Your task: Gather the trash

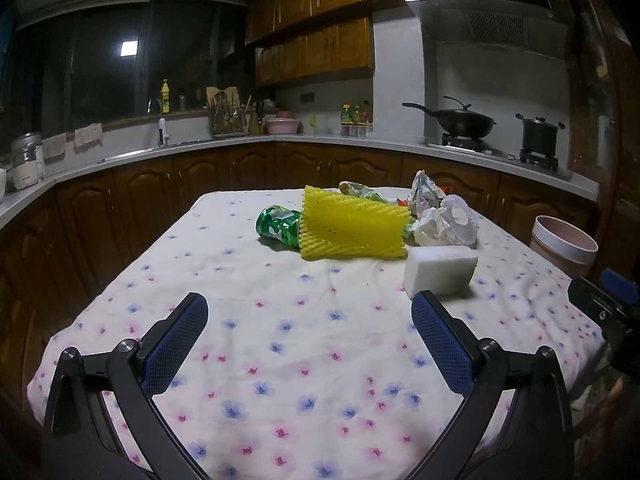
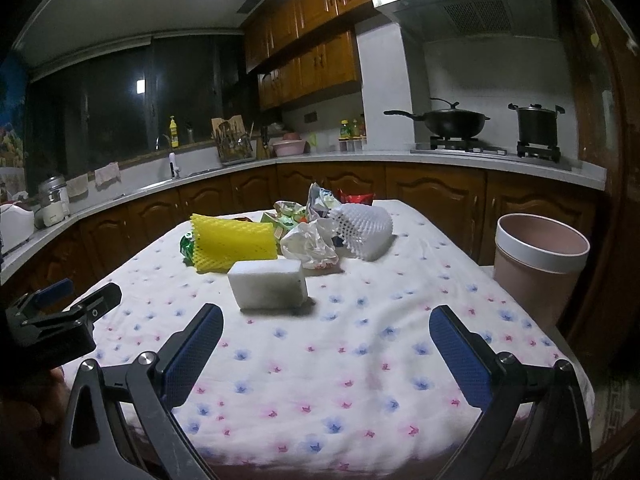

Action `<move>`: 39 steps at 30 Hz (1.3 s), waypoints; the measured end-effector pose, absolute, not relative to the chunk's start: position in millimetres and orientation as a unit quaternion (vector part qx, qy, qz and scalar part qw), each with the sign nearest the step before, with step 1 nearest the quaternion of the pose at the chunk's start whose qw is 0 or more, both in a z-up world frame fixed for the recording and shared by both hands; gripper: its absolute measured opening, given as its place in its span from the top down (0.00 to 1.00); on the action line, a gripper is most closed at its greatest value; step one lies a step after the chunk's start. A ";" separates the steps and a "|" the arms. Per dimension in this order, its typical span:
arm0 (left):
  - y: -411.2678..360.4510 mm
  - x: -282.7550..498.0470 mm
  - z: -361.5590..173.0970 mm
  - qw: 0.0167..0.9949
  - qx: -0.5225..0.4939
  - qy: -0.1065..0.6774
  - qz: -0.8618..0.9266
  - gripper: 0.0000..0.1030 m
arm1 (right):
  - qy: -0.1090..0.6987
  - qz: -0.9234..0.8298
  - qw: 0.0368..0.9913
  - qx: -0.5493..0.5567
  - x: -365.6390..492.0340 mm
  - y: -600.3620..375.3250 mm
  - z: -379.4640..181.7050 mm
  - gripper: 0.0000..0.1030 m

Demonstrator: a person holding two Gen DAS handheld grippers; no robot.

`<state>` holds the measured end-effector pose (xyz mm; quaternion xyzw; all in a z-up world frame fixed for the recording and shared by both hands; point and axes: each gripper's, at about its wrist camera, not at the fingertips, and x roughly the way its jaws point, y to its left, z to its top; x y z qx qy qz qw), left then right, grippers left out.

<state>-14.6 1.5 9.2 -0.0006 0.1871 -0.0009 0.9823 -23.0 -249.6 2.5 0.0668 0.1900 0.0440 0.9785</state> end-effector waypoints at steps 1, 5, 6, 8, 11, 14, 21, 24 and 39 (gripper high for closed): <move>1.2 -14.7 9.6 0.982 -0.001 0.187 -0.001 0.00 | 0.190 0.045 0.979 0.067 -23.2 -250.0 2.4 0.00; -0.4 -15.4 10.9 0.982 -0.001 0.187 -0.001 0.00 | 0.188 0.046 0.979 0.068 -23.4 -248.9 4.2 0.00; -1.0 -15.6 11.2 0.982 -0.001 0.187 -0.001 0.00 | 0.188 0.047 0.979 0.068 -23.8 -248.4 4.7 0.00; 2.1 -13.9 8.2 0.982 -0.001 0.188 -0.001 0.00 | 0.187 0.046 0.979 0.068 -24.1 -248.8 5.2 0.00; 1.7 -14.4 9.1 0.982 -0.003 0.187 -0.002 0.00 | 0.187 0.047 0.979 0.070 -24.2 -248.6 5.6 0.00; 2.2 -14.4 9.3 0.983 -0.003 0.186 -0.003 0.00 | 0.187 0.047 0.979 0.069 -24.4 -249.0 5.2 0.00; -1.5 -14.8 10.7 0.983 0.001 0.182 -0.005 0.00 | 0.185 0.048 0.979 0.071 -24.4 -248.5 7.1 0.00; 0.5 -12.8 11.0 0.983 0.000 0.184 -0.006 0.00 | 0.185 0.047 0.979 0.069 -24.2 -248.2 7.0 0.00; 2.3 -15.3 9.4 0.983 -0.001 0.183 -0.008 0.00 | 0.185 0.048 0.979 0.072 -24.2 -248.5 7.3 0.00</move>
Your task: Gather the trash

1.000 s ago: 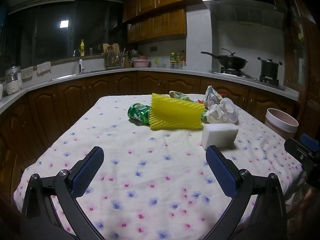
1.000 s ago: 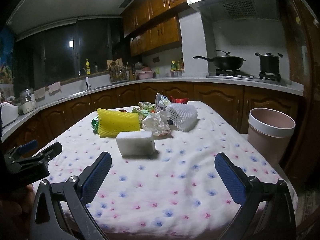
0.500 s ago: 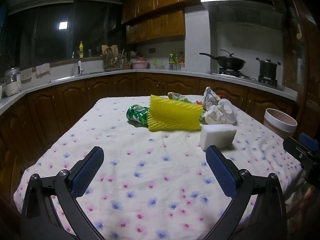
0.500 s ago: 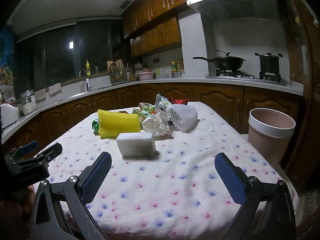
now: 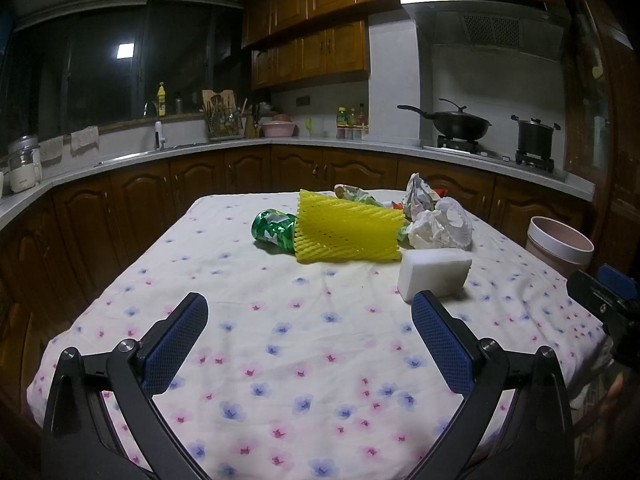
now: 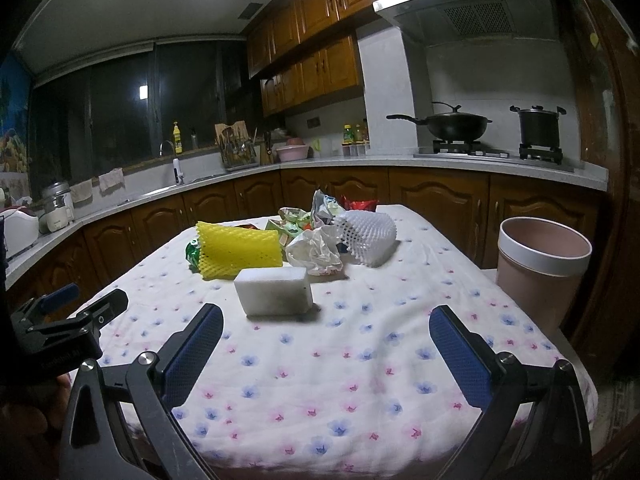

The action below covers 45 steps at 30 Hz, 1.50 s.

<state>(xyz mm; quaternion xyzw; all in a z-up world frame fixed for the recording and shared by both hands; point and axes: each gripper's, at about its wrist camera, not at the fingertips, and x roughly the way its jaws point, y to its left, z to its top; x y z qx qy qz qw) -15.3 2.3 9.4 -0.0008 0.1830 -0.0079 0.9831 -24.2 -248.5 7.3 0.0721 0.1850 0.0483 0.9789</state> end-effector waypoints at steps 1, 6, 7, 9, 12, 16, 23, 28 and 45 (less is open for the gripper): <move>2.4 -15.4 9.2 0.983 -0.001 0.183 -0.008 0.00 | 0.184 0.049 0.979 0.073 -24.5 -249.0 7.3 0.00; 0.6 -13.2 8.0 0.982 -0.002 0.188 -0.011 0.00 | 0.185 0.049 0.979 0.076 -24.2 -250.1 9.9 0.00; 0.6 -12.3 7.8 0.982 -0.002 0.189 -0.012 0.00 | 0.185 0.049 0.978 0.078 -23.4 -249.5 10.8 0.00; 0.6 -10.7 7.4 0.981 -0.003 0.191 -0.014 0.00 | 0.186 0.049 0.978 0.080 -22.2 -249.4 11.5 0.00; 1.2 -7.9 6.2 0.981 -0.004 0.195 -0.018 0.00 | 0.185 0.049 0.978 0.078 -22.4 -250.7 10.5 0.00; 0.4 -0.3 7.1 0.978 -0.009 0.206 -0.037 0.00 | 0.188 0.051 0.977 0.082 -21.8 -252.2 10.1 0.00; -12.0 27.0 12.4 0.964 -0.007 0.246 -0.101 0.00 | 0.201 0.056 0.973 0.099 -5.8 -266.1 16.9 0.00; -22.6 57.4 14.1 0.946 -0.014 0.286 -0.150 0.00 | 0.219 0.074 0.964 0.131 20.3 -284.9 21.0 0.00; -66.5 139.1 16.6 0.909 0.078 0.343 -0.225 0.00 | 0.287 0.116 0.937 0.162 128.3 -302.8 37.2 0.20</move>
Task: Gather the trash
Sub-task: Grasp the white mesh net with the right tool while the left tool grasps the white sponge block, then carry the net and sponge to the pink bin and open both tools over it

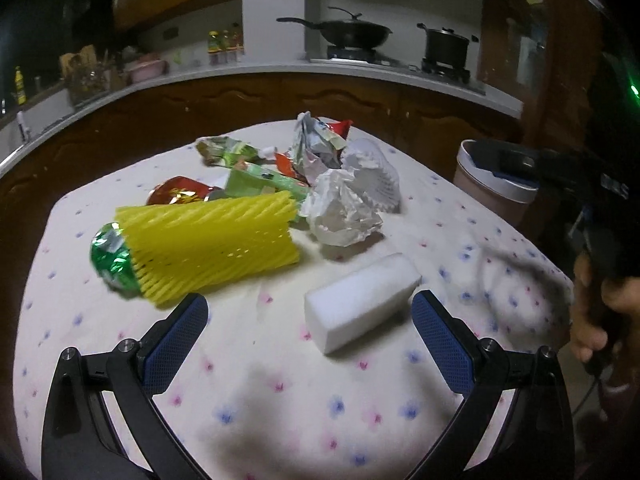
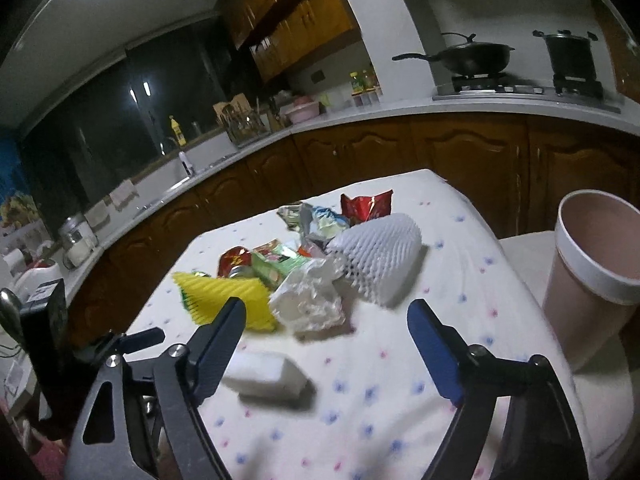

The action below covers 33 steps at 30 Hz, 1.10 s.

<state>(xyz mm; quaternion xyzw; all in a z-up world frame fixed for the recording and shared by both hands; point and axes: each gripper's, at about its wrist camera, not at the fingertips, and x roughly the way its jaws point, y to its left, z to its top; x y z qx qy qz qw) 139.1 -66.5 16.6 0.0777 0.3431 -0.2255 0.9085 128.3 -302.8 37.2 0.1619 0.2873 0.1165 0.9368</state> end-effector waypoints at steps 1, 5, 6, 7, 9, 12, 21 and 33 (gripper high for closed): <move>-68.2 143.5 14.5 0.906 0.080 0.347 -0.229 0.00 | 0.294 0.115 0.936 0.155 137.3 -301.9 37.0 0.22; -74.7 152.3 9.3 0.897 0.081 0.359 -0.247 0.00 | 0.328 0.104 0.929 0.135 171.3 -300.5 27.4 0.27; -76.9 154.4 7.6 0.893 0.083 0.362 -0.255 0.00 | 0.338 0.099 0.927 0.131 180.6 -300.6 23.1 0.28; -79.5 155.6 5.6 0.889 0.086 0.366 -0.261 0.00 | 0.345 0.097 0.925 0.128 186.8 -301.0 19.8 0.29; -85.8 156.3 1.6 0.886 0.095 0.368 -0.267 0.00 | 0.363 0.090 0.920 0.118 202.1 -301.3 10.5 0.30; -92.0 157.4 -4.3 0.883 0.112 0.371 -0.265 0.00 | 0.389 0.085 0.911 0.106 221.9 -299.9 -3.4 0.33; -90.0 161.9 -8.0 0.872 0.096 0.380 -0.294 0.52 | 0.413 0.057 0.901 0.119 248.8 -314.8 -27.7 0.95; -83.7 161.1 26.8 0.889 0.042 0.344 -0.300 0.67 | 0.355 0.065 0.920 0.155 198.9 -350.7 2.8 0.96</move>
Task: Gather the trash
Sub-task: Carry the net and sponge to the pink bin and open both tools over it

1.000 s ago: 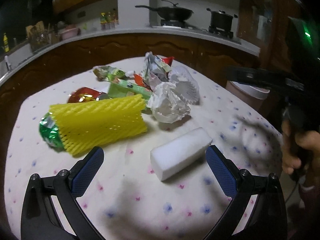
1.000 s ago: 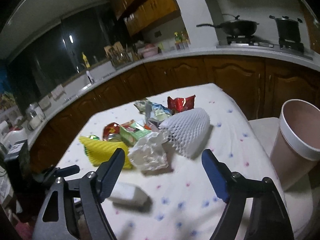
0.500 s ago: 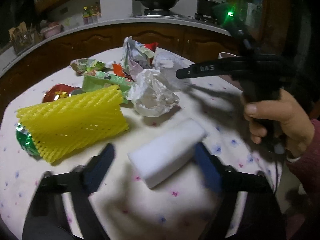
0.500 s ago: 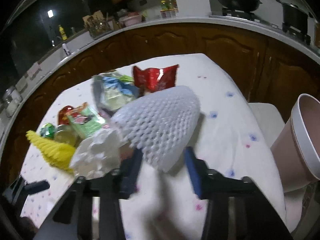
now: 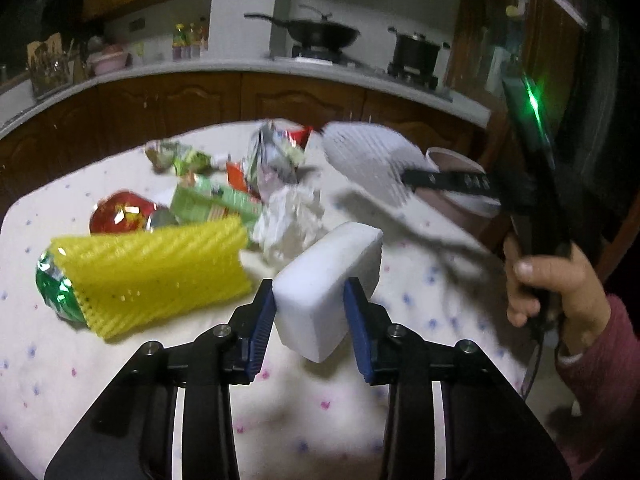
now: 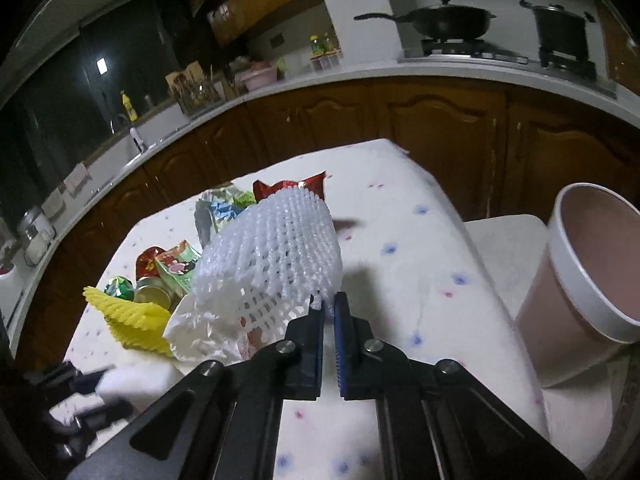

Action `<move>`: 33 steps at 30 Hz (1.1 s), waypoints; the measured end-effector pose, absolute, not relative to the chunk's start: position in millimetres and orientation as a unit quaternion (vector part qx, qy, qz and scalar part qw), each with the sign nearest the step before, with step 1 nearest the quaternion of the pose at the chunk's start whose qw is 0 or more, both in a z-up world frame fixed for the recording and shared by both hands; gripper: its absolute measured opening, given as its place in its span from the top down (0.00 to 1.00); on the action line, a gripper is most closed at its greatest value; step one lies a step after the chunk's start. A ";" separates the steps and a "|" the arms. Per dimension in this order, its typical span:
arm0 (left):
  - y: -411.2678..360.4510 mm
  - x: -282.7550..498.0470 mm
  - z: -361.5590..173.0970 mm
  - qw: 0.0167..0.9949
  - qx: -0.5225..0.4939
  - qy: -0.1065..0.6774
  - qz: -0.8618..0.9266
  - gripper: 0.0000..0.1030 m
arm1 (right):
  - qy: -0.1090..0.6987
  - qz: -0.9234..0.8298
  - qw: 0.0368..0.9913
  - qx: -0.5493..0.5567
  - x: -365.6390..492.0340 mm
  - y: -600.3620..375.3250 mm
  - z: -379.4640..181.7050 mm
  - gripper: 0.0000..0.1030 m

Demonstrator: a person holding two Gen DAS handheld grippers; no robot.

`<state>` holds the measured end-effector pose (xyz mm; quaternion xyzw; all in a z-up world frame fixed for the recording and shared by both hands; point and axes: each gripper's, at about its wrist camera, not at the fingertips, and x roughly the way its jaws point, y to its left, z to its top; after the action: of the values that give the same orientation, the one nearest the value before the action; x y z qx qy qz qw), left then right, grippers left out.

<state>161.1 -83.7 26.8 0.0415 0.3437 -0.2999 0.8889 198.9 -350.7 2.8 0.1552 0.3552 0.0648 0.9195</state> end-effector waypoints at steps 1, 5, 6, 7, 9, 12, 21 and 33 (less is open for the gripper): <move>-85.3 161.2 30.3 0.890 0.038 0.340 -0.300 0.67 | 0.353 0.064 0.920 0.158 195.2 -352.1 4.8 0.96; -94.5 166.0 38.9 0.894 0.030 0.332 -0.298 0.68 | 0.347 0.056 0.921 0.167 178.1 -365.0 11.7 0.96; -96.7 167.6 40.1 0.896 0.027 0.331 -0.295 0.68 | 0.345 0.053 0.922 0.169 174.2 -369.2 13.0 0.96; -99.3 169.8 41.2 0.896 0.023 0.331 -0.295 0.68 | 0.344 0.051 0.922 0.171 170.1 -374.6 14.4 0.96; -104.0 173.4 42.9 0.897 0.013 0.331 -0.294 0.68 | 0.340 0.043 0.923 0.178 162.4 -385.2 16.7 0.96; -115.1 178.0 46.8 0.898 0.004 0.330 -0.291 0.68 | 0.332 0.029 0.924 0.186 148.4 -402.4 20.6 0.96; -171.9 183.0 52.1 0.895 -0.018 0.330 -0.298 0.67 | 0.310 -0.020 0.926 0.215 114.2 -454.2 23.9 0.95; -259.7 191.2 58.8 0.888 -0.007 0.326 -0.323 0.67 | 0.286 -0.091 0.924 0.236 94.2 -522.2 22.7 0.95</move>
<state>191.2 -259.7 58.8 -0.0068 0.3262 -0.3231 0.8883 94.2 -522.2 22.7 0.2362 0.2862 -0.0911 0.9241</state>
